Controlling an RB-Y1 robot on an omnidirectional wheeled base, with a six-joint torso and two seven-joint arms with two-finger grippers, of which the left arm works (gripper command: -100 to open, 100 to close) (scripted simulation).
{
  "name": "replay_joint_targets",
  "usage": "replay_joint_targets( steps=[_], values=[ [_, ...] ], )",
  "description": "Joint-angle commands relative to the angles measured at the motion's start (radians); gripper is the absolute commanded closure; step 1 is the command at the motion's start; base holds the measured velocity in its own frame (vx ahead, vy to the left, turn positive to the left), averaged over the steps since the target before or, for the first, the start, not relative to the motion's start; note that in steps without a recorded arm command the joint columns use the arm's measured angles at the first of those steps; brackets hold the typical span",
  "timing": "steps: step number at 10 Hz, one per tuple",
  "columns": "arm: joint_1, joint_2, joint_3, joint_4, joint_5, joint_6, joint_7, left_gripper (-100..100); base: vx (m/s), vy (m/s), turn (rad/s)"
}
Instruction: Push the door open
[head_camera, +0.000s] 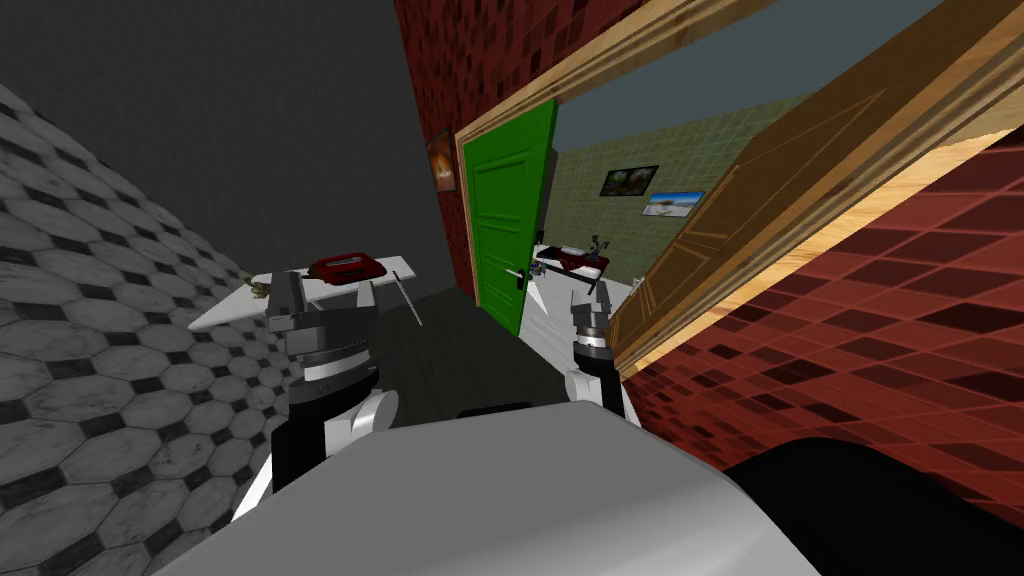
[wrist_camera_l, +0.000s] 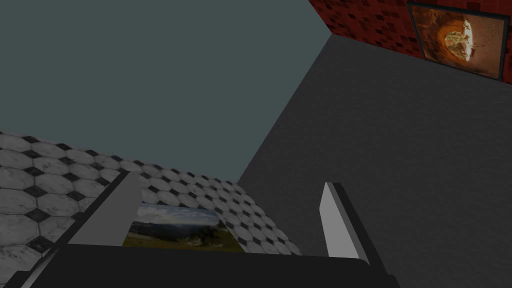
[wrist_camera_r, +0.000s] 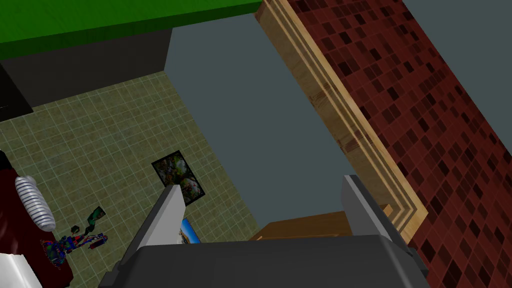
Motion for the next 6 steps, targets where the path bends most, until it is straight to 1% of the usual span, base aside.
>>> replay_joint_targets(
  steps=[1,3,4,5,6],
  values=[
    [-0.016,0.011,-0.015,0.034,0.006,0.012,-0.008,-100,0.199,-0.027,-0.115],
    [-0.037,0.023,-0.034,0.075,0.014,0.026,-0.018,-100,0.142,0.051,-0.145],
    [-0.043,0.026,-0.039,0.088,0.016,0.030,-0.021,-100,0.125,0.041,-0.082],
    [-0.056,0.033,-0.051,0.115,0.021,0.039,-0.027,-100,0.138,0.043,-0.147],
    [-0.064,0.036,-0.058,0.131,0.024,0.045,-0.031,-100,0.139,0.027,-0.103]
  ],
)
